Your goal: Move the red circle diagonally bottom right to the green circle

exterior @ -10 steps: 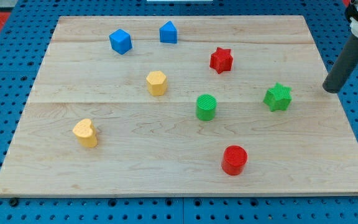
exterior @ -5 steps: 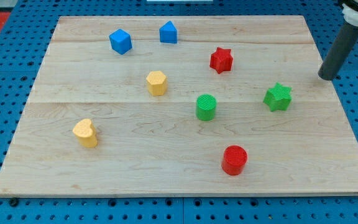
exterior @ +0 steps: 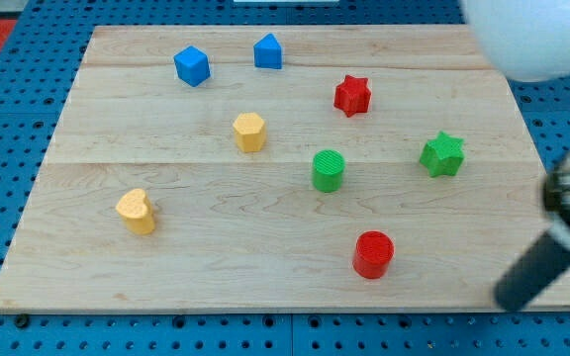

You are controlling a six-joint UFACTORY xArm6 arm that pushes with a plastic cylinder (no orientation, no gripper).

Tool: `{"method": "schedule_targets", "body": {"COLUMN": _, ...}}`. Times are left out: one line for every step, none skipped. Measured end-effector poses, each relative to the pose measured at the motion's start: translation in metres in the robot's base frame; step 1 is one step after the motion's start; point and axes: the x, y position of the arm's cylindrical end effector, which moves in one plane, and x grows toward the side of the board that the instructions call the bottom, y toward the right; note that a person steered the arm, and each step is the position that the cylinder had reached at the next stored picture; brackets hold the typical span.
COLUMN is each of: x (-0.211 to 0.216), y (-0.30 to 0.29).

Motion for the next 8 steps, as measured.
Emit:
{"method": "schedule_targets", "body": {"x": -0.001, "y": -0.118}}
{"method": "schedule_targets", "body": {"x": -0.027, "y": -0.134}}
{"method": "schedule_targets", "body": {"x": -0.056, "y": -0.123}}
{"method": "schedule_targets", "body": {"x": -0.058, "y": -0.051}}
{"method": "schedule_targets", "body": {"x": -0.050, "y": -0.066}}
{"method": "schedule_targets", "body": {"x": -0.007, "y": -0.060}}
{"method": "schedule_targets", "body": {"x": -0.004, "y": -0.024}}
{"method": "schedule_targets", "body": {"x": -0.022, "y": -0.018}}
